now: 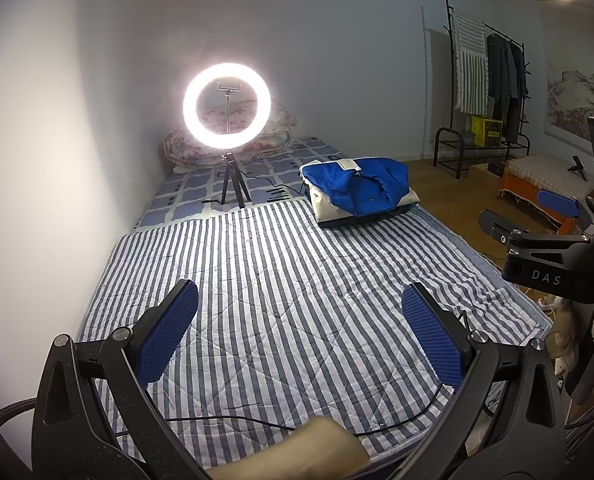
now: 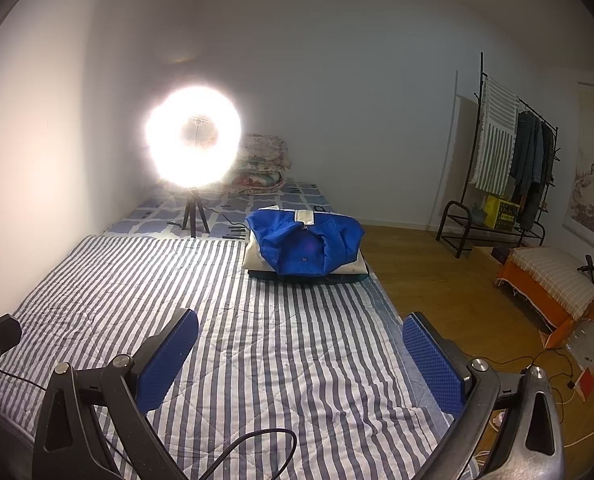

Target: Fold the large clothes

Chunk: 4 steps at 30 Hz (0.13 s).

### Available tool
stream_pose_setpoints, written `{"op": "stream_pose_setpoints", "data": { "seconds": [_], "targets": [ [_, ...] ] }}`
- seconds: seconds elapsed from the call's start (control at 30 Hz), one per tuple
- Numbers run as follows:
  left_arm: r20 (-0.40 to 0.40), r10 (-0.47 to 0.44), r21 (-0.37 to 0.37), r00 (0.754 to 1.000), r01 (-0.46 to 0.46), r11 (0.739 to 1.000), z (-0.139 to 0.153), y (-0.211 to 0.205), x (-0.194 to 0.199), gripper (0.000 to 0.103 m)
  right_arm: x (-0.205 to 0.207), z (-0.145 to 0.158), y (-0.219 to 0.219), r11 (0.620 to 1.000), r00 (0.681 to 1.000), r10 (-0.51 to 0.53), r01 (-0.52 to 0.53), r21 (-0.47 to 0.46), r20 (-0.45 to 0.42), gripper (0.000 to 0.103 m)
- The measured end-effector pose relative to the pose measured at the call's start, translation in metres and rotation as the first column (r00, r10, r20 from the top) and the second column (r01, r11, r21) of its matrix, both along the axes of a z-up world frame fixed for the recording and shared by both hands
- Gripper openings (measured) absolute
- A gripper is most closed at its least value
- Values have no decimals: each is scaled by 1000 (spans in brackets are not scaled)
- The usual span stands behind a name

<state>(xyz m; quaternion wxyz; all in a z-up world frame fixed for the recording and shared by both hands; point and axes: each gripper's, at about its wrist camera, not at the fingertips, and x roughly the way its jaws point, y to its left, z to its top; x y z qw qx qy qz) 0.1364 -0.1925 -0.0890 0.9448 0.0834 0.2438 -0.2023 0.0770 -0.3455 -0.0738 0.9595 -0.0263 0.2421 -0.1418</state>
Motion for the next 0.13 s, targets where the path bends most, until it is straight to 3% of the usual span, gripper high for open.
{"op": "stream_pose_setpoints", "data": {
  "seconds": [0.13],
  "targets": [
    [17, 10, -1, 1000, -10, 1000, 1, -2, -4, 103, 0, 0, 0, 1000, 1000, -1, 1, -1, 1, 103]
  ]
}}
